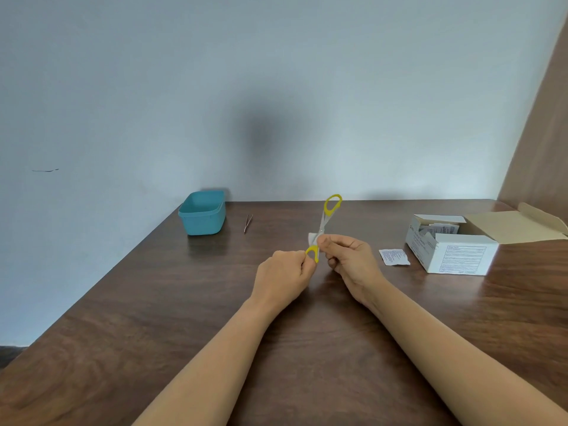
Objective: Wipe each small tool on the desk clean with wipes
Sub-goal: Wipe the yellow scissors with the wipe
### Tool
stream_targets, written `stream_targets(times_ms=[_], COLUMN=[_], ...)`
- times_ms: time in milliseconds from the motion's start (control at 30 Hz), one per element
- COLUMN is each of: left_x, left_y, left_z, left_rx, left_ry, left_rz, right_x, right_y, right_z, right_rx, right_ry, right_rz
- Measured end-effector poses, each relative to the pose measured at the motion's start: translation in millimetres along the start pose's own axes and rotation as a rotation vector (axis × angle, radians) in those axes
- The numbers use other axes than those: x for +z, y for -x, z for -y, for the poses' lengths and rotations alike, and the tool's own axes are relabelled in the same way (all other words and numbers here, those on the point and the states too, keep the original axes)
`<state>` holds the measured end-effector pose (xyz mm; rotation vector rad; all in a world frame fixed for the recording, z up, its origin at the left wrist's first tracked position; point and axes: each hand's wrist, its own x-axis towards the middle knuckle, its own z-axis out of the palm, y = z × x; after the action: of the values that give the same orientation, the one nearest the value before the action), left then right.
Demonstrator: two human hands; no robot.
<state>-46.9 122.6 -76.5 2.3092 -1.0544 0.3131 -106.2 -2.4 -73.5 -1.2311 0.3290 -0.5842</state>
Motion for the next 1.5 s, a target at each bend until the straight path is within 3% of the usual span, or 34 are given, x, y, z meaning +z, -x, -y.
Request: stream_targets(times_ms=[167,433,733,1000,1300,1400,1500], left_x=[2,-2,-1,-1,-3,-3,-3], left_y=[2,1,3,4,5,6,6], left_z=[-7,-1,-6,-4,-9,-10,-8], left_rx=[0.066,0.036,0.092,0.071,0.140,0.159,0.142], left_ry=[-0.103,-0.069,-0.115,-0.006,-0.107,-0.145,-0.132], left_rz=[0.024,0.014,0.050,-0.025,0.116,0.128,0.126], right_x=[-7,-3,-9,-2,-13,-19,-18], right_y=[-6,-1,-8,0,-9,-12,-11], right_z=[3,1,5,-1,7,8,5], right_rx=[0.028,0.008,0.032,-0.064,0.023,-0.007,-0.017], right_ry=[-0.302,-0.031,-0.276,0.051,-0.345,-0.367,-0.231], right_rz=[-0.136,-0.006,-0.157,-0.023,-0.209,-0.262,-0.204])
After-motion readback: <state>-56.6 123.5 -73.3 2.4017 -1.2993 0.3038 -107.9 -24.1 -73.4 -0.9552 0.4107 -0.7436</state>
